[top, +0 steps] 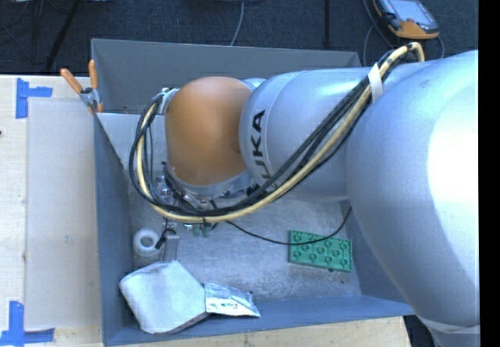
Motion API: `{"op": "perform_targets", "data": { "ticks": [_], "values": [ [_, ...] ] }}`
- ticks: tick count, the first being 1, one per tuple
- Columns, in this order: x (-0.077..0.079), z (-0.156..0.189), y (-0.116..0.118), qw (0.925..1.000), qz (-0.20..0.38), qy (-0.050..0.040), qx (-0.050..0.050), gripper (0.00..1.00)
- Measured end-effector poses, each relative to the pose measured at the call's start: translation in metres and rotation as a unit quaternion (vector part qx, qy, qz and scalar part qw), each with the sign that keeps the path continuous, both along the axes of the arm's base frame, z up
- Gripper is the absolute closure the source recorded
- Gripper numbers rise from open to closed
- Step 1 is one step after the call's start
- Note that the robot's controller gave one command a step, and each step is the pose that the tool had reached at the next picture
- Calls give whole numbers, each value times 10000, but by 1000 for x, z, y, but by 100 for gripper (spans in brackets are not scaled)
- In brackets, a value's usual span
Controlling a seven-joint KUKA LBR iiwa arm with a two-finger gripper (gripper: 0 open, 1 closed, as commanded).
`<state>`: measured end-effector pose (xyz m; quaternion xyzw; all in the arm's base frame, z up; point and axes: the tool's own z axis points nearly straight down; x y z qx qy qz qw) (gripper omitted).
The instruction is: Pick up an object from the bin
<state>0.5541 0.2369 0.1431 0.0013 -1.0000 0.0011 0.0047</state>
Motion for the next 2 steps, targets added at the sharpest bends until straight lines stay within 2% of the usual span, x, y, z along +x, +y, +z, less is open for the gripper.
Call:
{"op": "perform_targets", "data": {
  "ticks": [1,2],
  "values": [
    [-14,-50,3,9972,741,-129,10,0],
    [-23,-61,6,9907,1343,-220,2,0]
  ]
}}
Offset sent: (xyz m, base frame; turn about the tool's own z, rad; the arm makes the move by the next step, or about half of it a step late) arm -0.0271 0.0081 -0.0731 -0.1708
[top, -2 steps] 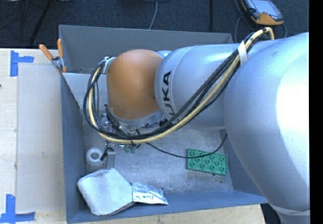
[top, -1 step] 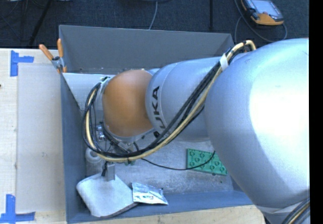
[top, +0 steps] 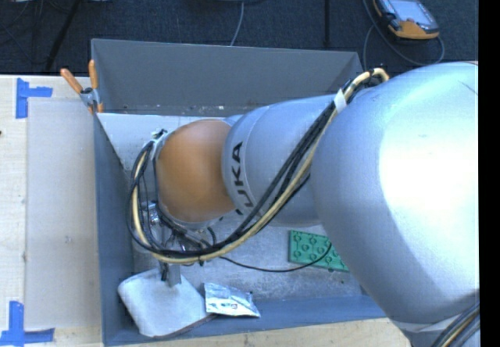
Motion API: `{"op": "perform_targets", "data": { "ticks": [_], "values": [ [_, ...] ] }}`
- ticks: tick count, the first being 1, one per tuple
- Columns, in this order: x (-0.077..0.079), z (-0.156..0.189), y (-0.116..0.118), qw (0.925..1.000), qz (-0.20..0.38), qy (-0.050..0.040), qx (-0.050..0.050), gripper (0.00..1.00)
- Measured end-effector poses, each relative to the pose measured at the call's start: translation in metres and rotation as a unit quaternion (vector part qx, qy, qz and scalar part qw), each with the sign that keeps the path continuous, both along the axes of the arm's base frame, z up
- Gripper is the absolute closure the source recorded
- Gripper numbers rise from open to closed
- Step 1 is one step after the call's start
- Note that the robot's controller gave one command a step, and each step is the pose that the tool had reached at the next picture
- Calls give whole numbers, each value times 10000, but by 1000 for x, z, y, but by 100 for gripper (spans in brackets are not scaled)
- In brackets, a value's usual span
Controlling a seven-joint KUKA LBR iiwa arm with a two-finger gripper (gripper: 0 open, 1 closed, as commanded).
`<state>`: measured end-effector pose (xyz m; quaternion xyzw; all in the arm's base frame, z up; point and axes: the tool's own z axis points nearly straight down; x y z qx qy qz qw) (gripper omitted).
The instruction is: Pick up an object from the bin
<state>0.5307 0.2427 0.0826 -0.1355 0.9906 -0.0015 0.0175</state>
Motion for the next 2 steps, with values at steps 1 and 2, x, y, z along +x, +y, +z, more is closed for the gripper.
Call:
{"op": "perform_targets", "data": {
  "ticks": [1,2],
  "values": [
    [2,-2,-1,9999,109,20,6,0],
    [3,-2,0,10000,72,55,-19,0]
  ]
}}
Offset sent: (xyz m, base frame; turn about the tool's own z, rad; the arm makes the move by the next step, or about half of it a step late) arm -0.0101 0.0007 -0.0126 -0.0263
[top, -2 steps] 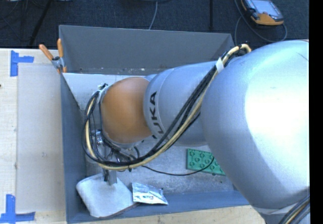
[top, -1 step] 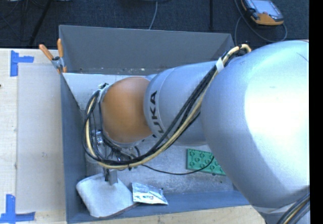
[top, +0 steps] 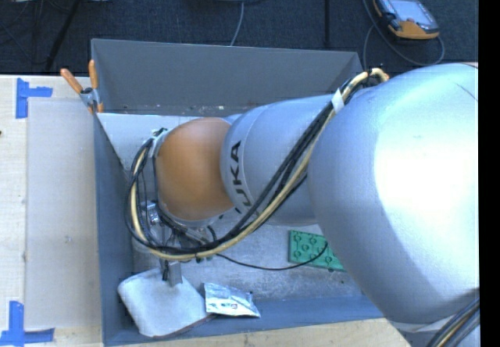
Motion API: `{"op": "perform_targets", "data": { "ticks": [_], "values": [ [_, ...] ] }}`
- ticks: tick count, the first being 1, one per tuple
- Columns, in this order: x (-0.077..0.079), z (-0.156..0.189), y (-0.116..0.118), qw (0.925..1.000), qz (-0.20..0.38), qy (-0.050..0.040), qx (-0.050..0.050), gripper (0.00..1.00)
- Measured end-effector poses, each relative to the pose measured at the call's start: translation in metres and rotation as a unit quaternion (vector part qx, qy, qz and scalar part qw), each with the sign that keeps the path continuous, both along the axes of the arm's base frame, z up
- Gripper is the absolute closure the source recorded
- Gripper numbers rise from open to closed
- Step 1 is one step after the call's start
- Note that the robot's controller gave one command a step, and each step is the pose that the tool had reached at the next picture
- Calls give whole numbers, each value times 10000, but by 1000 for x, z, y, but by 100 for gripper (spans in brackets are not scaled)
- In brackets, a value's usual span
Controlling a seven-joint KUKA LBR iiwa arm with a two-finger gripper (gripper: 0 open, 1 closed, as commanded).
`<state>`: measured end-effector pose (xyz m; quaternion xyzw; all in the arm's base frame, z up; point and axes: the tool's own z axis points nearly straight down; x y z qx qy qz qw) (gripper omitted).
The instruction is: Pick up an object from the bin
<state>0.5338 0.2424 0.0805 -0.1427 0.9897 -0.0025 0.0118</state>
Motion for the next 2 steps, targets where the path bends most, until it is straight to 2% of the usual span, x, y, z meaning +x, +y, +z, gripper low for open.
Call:
{"op": "perform_targets", "data": {
  "ticks": [1,2],
  "values": [
    [-2,0,-8,9994,-329,-21,40,0],
    [-43,-8,-56,9999,142,66,-4,0]
  ]
}}
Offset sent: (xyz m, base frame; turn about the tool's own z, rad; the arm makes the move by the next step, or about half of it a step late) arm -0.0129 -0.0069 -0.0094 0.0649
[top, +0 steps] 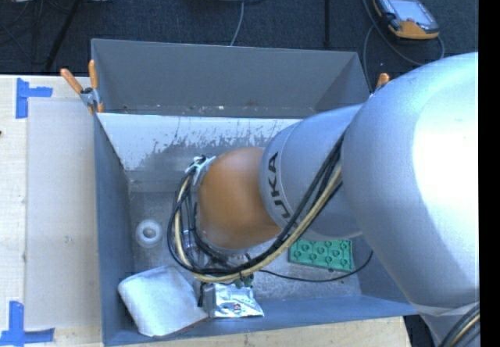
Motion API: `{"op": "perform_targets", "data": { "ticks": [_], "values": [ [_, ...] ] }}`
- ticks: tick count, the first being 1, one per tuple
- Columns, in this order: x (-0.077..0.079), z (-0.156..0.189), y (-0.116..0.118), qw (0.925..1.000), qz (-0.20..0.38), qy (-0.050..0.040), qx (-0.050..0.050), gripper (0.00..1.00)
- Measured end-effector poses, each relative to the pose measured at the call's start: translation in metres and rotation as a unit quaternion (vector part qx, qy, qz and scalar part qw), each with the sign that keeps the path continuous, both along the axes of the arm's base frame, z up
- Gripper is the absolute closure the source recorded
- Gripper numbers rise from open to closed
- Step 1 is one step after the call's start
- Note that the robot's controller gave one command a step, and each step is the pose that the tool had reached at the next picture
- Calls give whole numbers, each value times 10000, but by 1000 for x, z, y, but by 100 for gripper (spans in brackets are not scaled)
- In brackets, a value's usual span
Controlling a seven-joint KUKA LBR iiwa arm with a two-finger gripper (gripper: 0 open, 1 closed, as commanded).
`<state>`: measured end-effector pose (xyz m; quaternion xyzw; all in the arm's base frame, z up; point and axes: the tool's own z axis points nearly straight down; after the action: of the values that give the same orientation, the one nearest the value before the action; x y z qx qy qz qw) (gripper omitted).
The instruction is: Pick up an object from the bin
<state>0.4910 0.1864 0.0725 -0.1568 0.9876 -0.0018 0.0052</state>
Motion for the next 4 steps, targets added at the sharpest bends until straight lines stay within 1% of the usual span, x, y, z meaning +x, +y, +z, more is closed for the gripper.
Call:
{"op": "perform_targets", "data": {
  "ticks": [1,2,3,4],
  "values": [
    [30,7,28,9989,-471,36,11,0],
    [26,0,54,9998,-185,-14,-33,0],
    [15,5,52,9997,-218,-133,-10,0],
    [29,-1,55,9998,-219,6,-19,0]
  ]
}}
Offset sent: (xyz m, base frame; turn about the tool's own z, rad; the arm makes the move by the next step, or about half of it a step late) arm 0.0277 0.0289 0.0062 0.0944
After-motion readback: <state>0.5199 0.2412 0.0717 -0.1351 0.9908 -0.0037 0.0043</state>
